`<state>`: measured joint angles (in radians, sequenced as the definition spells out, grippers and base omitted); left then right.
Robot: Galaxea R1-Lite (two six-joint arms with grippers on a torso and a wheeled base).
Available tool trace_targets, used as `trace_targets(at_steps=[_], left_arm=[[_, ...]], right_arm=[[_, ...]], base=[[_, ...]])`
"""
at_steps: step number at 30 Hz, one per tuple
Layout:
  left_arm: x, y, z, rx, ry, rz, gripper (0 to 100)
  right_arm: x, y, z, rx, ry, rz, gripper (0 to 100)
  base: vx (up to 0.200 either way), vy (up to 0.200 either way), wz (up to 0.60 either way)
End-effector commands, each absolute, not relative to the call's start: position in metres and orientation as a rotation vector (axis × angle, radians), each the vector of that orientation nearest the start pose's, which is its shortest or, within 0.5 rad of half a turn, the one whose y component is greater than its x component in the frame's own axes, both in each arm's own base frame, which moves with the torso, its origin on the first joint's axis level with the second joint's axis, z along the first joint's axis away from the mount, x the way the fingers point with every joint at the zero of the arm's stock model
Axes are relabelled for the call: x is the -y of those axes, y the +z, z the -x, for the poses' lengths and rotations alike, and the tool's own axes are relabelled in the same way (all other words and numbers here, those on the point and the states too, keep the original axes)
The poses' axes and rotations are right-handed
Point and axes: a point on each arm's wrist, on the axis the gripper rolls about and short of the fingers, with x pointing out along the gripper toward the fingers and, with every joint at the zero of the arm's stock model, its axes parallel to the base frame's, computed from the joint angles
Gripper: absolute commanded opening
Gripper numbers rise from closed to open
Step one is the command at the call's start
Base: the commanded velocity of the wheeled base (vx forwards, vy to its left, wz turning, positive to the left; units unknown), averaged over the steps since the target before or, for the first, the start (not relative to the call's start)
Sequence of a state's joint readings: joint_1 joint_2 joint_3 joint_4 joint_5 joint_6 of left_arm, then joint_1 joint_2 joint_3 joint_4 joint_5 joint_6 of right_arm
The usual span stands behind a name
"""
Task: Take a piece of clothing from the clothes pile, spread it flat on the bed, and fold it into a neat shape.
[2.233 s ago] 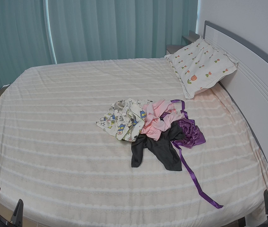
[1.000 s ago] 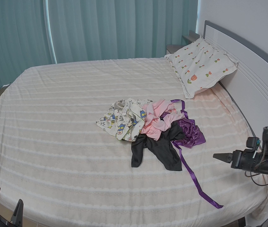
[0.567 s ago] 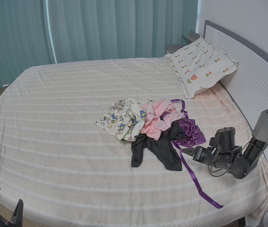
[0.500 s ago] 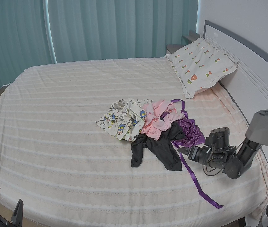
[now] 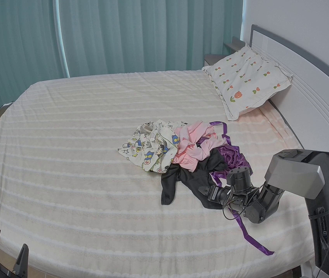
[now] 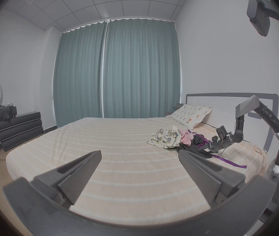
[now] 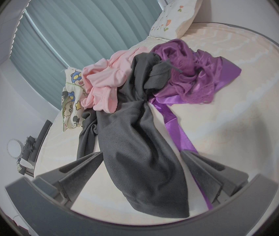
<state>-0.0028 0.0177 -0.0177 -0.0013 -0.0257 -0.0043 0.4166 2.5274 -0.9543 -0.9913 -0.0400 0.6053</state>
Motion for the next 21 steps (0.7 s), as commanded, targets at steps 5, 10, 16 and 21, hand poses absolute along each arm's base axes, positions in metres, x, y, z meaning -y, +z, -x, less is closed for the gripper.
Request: trace_targets(at_steps=[5,10,16,21], left_arm=[[0.001,0.076,0.023,0.003,-0.028,0.005,100],[0.001,0.076,0.023,0.003,-0.028,0.005,100],[0.001,0.076,0.023,0.003,-0.029,0.005,100],[0.001,0.076,0.023,0.003,-0.028,-0.002,100]], right_arm=[[-0.177,-0.072,-0.37,-0.678,0.213,-0.412,100],[-0.177,-0.073,-0.368,-0.674,0.23,-0.363,0],[-0.161,-0.056,-0.365,-0.649,0.208,-0.38,0],[-0.144,-0.03,-0.337,-0.62,0.246,-0.447,0]], base=[[0.0,0.0,0.0],[0.0,0.0,0.0],[0.0,0.0,0.0],[0.0,0.0,0.0]])
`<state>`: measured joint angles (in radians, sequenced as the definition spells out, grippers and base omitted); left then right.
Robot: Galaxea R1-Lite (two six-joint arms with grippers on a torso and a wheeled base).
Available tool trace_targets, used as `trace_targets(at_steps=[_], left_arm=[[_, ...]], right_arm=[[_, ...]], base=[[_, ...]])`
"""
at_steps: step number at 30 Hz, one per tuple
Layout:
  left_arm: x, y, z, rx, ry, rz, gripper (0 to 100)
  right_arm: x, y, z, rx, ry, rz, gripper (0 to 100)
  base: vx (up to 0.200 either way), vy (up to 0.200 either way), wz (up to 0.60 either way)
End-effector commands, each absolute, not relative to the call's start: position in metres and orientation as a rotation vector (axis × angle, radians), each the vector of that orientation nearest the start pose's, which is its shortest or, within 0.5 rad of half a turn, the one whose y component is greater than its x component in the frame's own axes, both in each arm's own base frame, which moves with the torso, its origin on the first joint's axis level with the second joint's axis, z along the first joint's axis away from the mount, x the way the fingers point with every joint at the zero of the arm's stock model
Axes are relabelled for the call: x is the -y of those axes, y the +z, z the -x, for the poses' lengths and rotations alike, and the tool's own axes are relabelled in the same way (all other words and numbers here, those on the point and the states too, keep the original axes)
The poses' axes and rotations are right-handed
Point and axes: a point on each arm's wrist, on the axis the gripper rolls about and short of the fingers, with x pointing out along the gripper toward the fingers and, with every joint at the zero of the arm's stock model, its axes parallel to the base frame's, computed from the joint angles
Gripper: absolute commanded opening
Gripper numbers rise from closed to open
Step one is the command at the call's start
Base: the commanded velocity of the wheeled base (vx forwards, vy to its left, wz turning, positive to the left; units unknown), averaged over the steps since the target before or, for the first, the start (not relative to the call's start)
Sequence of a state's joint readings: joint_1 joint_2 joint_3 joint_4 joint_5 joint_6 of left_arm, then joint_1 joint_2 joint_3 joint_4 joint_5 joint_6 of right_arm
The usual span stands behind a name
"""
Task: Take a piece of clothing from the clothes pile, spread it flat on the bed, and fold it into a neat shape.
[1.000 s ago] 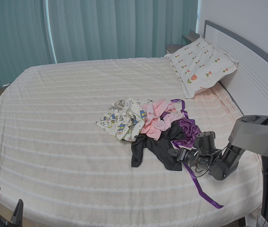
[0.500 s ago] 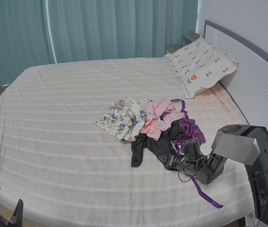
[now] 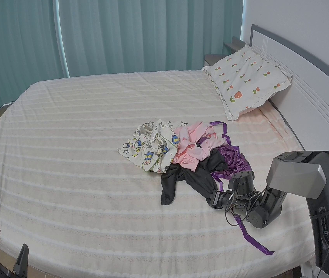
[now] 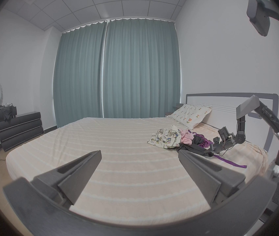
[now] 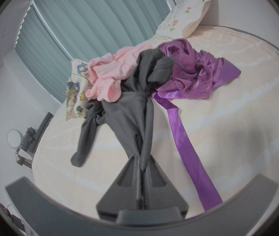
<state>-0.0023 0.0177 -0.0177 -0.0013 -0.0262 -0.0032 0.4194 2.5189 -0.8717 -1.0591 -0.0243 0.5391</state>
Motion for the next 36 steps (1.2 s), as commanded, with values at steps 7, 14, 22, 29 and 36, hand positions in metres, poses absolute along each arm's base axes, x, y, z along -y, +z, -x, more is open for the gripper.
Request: trace_targets(at_steps=[7,14,22,29,36], left_arm=[[0.001,0.076,0.023,0.005,-0.038,0.001,100],[0.004,0.146,0.035,0.206,-0.191,0.085,100],[0.007,0.139,-0.015,-0.198,-0.304,0.071,100],[0.016,0.139,-0.06,-0.39,-0.429,0.079,100],[0.046,0.116,-0.122,-0.669,-0.524,0.035,100]], right_arm=[[-0.129,-0.011,-0.292,-0.567,0.326,-0.525,0],[-0.121,0.001,-0.273,-0.507,0.343,-0.559,0],[-0.13,0.022,-0.261,-0.494,0.374,-0.674,0],[-0.128,0.018,-0.256,-0.523,0.363,-0.677,0],[-0.125,0.021,-0.252,-0.523,0.356,-0.677,0]], base=[[0.0,0.0,0.0],[0.0,0.0,0.0],[0.0,0.0,0.0],[0.0,0.0,0.0],[0.0,0.0,0.0]])
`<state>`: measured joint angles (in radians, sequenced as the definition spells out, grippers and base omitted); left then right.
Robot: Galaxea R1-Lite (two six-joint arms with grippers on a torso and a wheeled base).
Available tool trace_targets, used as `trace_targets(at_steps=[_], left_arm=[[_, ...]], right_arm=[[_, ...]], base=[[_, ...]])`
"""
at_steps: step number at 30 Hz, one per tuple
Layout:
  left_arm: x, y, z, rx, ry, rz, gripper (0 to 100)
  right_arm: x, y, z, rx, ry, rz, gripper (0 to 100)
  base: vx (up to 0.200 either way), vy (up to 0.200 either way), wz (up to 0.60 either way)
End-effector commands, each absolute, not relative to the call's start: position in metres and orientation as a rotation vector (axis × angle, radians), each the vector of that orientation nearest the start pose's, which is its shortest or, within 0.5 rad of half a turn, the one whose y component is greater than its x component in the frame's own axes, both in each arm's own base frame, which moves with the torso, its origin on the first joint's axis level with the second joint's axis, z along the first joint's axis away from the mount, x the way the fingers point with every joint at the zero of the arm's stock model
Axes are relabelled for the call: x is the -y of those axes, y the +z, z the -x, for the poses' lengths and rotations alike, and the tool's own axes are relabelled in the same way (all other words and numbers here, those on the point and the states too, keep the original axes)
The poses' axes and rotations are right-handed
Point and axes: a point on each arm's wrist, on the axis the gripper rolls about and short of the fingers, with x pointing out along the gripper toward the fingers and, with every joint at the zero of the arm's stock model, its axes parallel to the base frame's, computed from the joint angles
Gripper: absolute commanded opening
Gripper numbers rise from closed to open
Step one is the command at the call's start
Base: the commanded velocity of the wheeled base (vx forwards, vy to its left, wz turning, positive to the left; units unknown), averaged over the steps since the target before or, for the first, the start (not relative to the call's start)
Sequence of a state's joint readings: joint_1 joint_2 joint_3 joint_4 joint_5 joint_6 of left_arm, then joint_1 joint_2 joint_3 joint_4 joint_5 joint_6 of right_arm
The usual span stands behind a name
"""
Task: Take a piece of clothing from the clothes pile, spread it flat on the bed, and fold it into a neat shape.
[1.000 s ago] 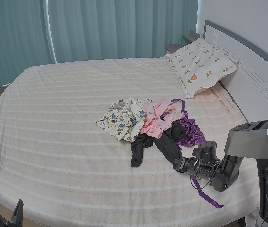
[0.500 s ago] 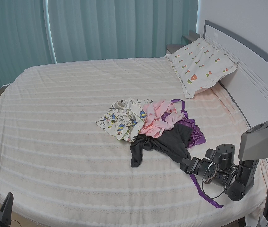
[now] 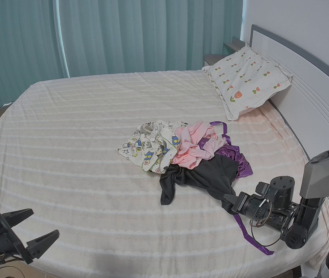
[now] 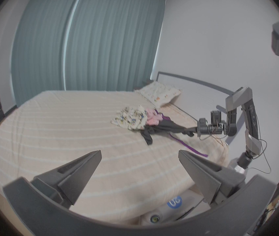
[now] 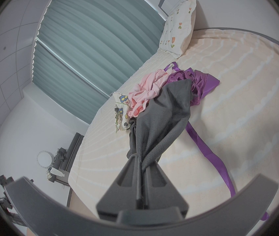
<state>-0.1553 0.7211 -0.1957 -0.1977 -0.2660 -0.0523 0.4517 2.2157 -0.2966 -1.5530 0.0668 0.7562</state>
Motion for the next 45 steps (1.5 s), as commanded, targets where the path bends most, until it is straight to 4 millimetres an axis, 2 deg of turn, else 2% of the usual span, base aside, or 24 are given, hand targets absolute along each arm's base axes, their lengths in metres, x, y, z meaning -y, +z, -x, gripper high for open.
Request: trace_targets(at_steps=[1,6,10,15,16,19,21,22,25,29,31,33,34,36,41,43,45], left_arm=[[0.05,0.111,-0.13,-0.692,-0.53,0.034,100],[0.063,0.097,-0.162,-0.712,-0.496,0.034,100],[0.071,0.086,-0.174,-0.732,-0.427,0.021,100],[0.097,0.08,-0.198,-0.764,-0.421,0.134,100],[0.109,0.079,-0.211,-0.776,-0.407,0.185,100],[0.126,0.076,-0.233,-0.776,-0.373,0.243,100],[0.13,0.073,-0.238,-0.779,-0.363,0.247,100],[0.143,0.064,-0.255,-0.78,-0.325,0.245,100],[0.159,0.047,-0.278,-0.777,-0.261,0.227,100],[0.18,0.024,-0.304,-0.772,-0.211,0.225,100],[0.187,0.016,-0.311,-0.772,-0.206,0.228,100],[0.197,0.008,-0.328,-0.753,-0.194,0.255,100],[0.197,0.007,-0.329,-0.754,-0.191,0.255,100],[0.206,0.003,-0.344,-0.727,-0.183,0.282,100],[0.211,-0.007,-0.358,-0.719,-0.178,0.292,100],[0.218,-0.017,-0.371,-0.706,-0.184,0.3,100],[0.221,-0.02,-0.376,-0.701,-0.186,0.302,100]], right_arm=[[-0.124,0.02,-0.251,-0.528,0.352,-0.678,0],[-0.117,0.014,-0.242,-0.578,0.324,-0.669,0],[-0.115,0.015,-0.242,-0.572,0.317,-0.671,0],[-0.115,0.01,-0.243,-0.586,0.307,-0.666,0],[-0.116,0.009,-0.243,-0.591,0.308,-0.663,0],[-0.117,0.009,-0.242,-0.591,0.31,-0.662,0],[-0.117,0.009,-0.242,-0.591,0.308,-0.662,0],[-0.115,0.008,-0.242,-0.595,0.303,-0.661,0],[-0.116,0.008,-0.242,-0.594,0.304,-0.662,0],[-0.116,0.008,-0.241,-0.595,0.307,-0.659,0],[-0.117,0.008,-0.241,-0.597,0.309,-0.658,0],[-0.117,0.008,-0.241,-0.596,0.31,-0.658,0],[-0.118,0.008,-0.241,-0.596,0.311,-0.658,0],[-0.121,0.011,-0.239,-0.592,0.328,-0.659,0],[-0.127,0.012,-0.228,-0.619,0.358,-0.645,0],[-0.132,0.018,-0.222,-0.615,0.393,-0.638,0],[-0.132,0.02,-0.22,-0.609,0.398,-0.641,0]], base=[[0.0,0.0,0.0],[0.0,0.0,0.0],[0.0,0.0,0.0],[0.0,0.0,0.0],[0.0,0.0,0.0],[0.0,0.0,0.0],[0.0,0.0,0.0],[0.0,0.0,0.0],[0.0,0.0,0.0],[0.0,0.0,0.0],[0.0,0.0,0.0],[0.0,0.0,0.0],[0.0,0.0,0.0],[0.0,0.0,0.0],[0.0,0.0,0.0],[0.0,0.0,0.0],[0.0,0.0,0.0]])
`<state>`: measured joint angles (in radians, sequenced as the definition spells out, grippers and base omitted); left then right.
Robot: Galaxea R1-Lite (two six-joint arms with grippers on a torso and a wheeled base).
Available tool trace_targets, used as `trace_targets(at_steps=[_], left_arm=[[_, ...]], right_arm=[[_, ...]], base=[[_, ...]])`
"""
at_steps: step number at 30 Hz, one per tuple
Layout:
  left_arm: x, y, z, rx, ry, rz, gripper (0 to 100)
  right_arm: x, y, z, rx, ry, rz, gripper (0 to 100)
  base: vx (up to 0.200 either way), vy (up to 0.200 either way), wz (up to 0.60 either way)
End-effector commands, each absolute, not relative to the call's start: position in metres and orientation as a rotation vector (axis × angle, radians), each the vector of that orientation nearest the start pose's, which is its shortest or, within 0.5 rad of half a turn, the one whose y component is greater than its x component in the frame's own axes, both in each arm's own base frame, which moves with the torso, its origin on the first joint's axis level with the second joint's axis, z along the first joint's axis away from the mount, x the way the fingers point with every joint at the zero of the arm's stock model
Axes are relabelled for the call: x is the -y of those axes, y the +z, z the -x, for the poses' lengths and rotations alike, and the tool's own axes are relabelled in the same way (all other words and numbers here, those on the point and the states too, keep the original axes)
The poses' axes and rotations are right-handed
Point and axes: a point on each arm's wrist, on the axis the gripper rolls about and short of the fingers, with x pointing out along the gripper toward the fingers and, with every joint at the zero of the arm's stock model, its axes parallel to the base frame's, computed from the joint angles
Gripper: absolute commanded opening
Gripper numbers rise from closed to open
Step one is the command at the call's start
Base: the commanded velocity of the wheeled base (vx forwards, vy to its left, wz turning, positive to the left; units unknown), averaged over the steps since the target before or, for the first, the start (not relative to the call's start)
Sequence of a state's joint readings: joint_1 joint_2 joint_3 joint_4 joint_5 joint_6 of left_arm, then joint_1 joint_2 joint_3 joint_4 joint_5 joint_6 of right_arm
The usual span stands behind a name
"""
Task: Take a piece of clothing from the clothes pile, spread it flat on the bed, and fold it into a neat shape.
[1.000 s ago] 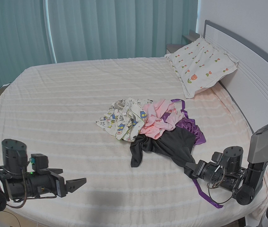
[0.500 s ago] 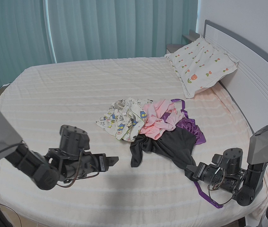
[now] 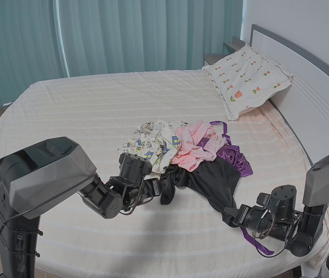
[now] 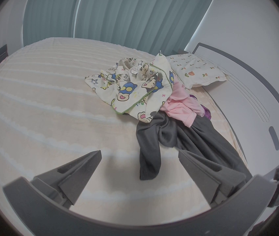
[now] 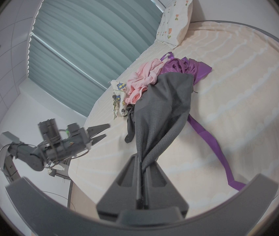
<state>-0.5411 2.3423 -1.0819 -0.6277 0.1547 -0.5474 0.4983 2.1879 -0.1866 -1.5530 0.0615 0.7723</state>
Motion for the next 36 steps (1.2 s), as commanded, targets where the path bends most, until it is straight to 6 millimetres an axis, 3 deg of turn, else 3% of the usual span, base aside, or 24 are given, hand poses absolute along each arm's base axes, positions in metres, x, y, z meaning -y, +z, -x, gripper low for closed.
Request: trace_targets(at_steps=[1,6,11,17,29,30,36], left_arm=[[0.224,-0.023,-0.38,-0.695,-0.188,0.305,100],[0.236,-0.034,-0.393,-0.693,-0.203,0.305,100],[0.242,-0.032,-0.398,-0.715,-0.219,0.303,100],[0.256,-0.034,-0.399,-0.726,-0.285,0.31,100],[0.264,-0.035,-0.403,-0.79,-0.298,0.274,100],[0.264,-0.035,-0.403,-0.79,-0.298,0.274,0],[0.261,-0.037,-0.4,-0.842,-0.264,0.252,0]], right_arm=[[-0.132,0.023,-0.218,-0.604,0.402,-0.642,0],[-0.132,0.028,-0.215,-0.594,0.414,-0.643,0],[-0.132,0.026,-0.216,-0.599,0.415,-0.643,0],[-0.133,0.028,-0.216,-0.593,0.416,-0.643,0],[-0.133,0.029,-0.215,-0.589,0.422,-0.642,0],[-0.133,0.029,-0.215,-0.589,0.422,-0.642,0],[-0.133,0.029,-0.215,-0.591,0.421,-0.643,0]], base=[[0.0,0.0,0.0],[0.0,0.0,0.0],[0.0,0.0,0.0],[0.0,0.0,0.0],[0.0,0.0,0.0],[0.0,0.0,0.0],[0.0,0.0,0.0]])
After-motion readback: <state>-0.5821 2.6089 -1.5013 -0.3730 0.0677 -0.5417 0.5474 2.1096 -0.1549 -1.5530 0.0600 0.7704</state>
